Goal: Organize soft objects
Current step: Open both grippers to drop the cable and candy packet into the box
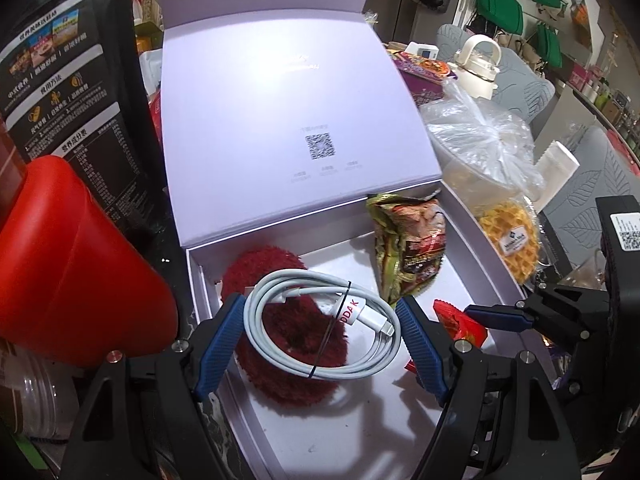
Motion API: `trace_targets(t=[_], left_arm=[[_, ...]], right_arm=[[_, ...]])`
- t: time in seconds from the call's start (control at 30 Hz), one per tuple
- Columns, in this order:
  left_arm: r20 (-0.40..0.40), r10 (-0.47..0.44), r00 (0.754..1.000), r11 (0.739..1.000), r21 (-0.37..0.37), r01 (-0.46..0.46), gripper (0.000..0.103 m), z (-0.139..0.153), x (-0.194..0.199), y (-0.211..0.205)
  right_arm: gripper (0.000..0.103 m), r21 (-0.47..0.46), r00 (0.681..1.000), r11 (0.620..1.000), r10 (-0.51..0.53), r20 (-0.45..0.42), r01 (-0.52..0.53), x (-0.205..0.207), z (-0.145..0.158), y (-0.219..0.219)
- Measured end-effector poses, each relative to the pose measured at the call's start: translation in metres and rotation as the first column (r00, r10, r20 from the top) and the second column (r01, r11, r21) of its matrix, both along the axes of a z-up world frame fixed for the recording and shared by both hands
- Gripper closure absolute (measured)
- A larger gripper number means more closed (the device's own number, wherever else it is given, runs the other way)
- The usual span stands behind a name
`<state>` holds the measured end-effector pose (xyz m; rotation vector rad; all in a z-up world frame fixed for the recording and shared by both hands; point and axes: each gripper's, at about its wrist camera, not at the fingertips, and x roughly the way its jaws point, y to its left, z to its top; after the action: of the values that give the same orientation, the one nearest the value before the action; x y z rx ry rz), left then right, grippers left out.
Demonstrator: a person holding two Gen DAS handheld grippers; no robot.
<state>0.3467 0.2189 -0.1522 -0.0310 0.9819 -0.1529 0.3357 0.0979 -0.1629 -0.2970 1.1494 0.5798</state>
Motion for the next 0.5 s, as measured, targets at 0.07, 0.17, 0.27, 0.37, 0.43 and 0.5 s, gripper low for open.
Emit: trace_targets(t=[0.07, 0.17, 0.27, 0.37, 0.43, 0.5], left_arm=[[-0.012, 0.008, 1.0, 1.0, -0.013, -0.008, 0.026, -0.003, 0.002, 0.003], [-0.024, 0.019, 1.0, 1.0, -0.023, -0.02, 0.026, -0.006, 0.004, 0.006], [-0.068, 0.025, 0.997, 1.0, -0.013, -0.026, 0.026, -0.012, 0.008, 0.007], [-0.095, 0.038, 0.995, 0.999, -0.007, -0.039, 0.026, -0.016, 0.011, 0.008], [-0.089, 0.042, 0.995, 0.999, 0.009, -0.042, 0.026, -0.014, 0.009, 0.007], [-0.093, 0.044, 0.995, 0.998, 0.037, -0.041, 0.026, -0.013, 0.008, 0.005]], right_arm=[[0.04, -0.001, 1.0, 1.0, 0.0, -0.003, 0.0, 0.003, -0.002, 0.002], [0.039, -0.006, 1.0, 1.0, 0.001, -0.01, -0.001, 0.005, -0.005, 0.006], [0.034, -0.004, 1.0, 1.0, 0.007, -0.007, -0.007, 0.006, -0.006, 0.009], [0.032, -0.016, 1.0, 1.0, 0.014, 0.002, -0.014, 0.002, -0.005, 0.011], [0.029, -0.023, 1.0, 1.0, 0.015, 0.009, -0.014, 0.001, -0.005, 0.012], [0.028, -0.029, 1.0, 1.0, 0.012, 0.014, -0.012, 0.0, -0.005, 0.014]])
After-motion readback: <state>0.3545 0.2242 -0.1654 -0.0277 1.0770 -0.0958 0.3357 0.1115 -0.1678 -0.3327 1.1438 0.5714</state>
